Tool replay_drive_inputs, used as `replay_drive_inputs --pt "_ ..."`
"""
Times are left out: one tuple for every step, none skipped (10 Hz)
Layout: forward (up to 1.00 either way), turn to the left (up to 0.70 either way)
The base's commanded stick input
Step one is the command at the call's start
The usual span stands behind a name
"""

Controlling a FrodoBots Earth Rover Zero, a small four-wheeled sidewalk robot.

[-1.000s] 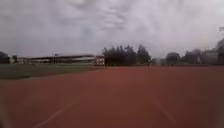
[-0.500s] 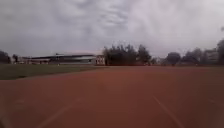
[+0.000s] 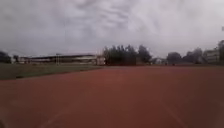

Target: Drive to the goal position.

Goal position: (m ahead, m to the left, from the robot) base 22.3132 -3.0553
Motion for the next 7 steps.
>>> replay_drive_inputs --pt "0.50 0.00" --pt "0.50 0.00" --pt "0.50 0.00" --pt "0.50 0.00" --pt "0.50 0.00" --pt "0.50 0.00" --pt "0.50 0.00"
